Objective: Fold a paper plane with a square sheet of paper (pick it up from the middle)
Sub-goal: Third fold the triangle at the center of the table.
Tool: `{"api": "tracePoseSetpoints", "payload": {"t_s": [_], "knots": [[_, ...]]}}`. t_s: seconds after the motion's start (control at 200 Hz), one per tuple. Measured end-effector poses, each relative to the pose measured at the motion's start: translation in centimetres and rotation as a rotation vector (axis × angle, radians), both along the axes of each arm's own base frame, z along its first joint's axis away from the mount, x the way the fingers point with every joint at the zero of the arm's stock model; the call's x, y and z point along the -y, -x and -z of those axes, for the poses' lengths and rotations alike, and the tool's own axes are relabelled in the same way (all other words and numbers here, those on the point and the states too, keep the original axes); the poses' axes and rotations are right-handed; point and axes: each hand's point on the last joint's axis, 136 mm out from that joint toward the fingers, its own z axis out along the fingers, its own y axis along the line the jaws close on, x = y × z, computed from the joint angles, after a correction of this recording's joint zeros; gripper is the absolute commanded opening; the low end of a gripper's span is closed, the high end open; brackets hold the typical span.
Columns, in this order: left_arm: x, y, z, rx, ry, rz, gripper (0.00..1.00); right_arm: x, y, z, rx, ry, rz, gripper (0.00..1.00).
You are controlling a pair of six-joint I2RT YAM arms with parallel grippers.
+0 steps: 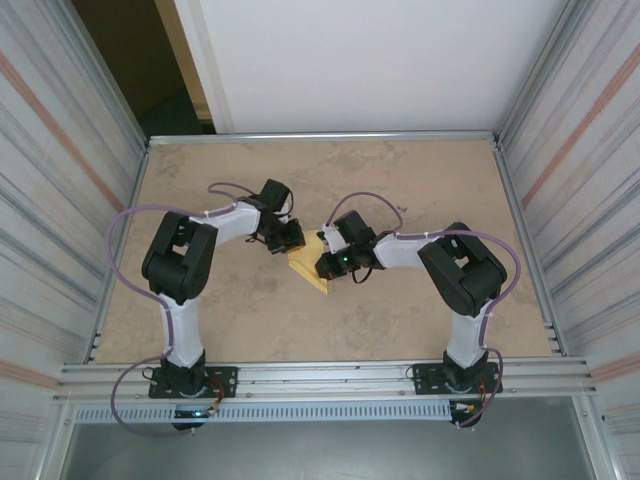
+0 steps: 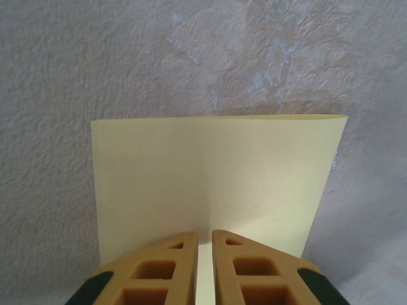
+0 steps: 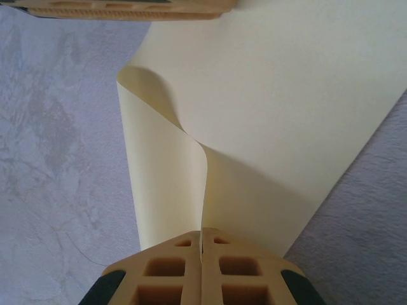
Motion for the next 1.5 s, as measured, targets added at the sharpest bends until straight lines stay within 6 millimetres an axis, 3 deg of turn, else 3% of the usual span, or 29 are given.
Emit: {"api": "tracePoseSetpoints", "payload": {"t_s": [0.15,0.291,0.501,0.616,0.772,1.498], "knots": [[0.1,-0.1,-3.6,0.091,0.065,-0.034,0.16,0.0,0.0,0.0,-0.002,0.0,0.002,0.0],[0.0,1.7,-6.1,0.152,0.161,-0.087,0.16,0.0,0.0,0.0,-0.006,-0.001,0.006,0.0],[1.1,5.8,-3.4,0.067,0.202,-0.107,0.16,0.0,0.0,0.0,-0.018,-0.003,0.018,0.0],[2.2,7.0,-2.8,0.043,0.212,-0.1,0.14,0.1,-0.1,0.0,-0.021,-0.003,0.024,0.0],[2.9,7.1,-2.4,0.035,0.221,-0.101,0.12,0.1,-0.1,0.1,-0.021,-0.003,0.025,0.0],[2.3,7.3,-0.6,0.001,0.173,-0.129,0.11,0.1,-0.2,0.1,-0.026,-0.003,0.028,0.0]]}}
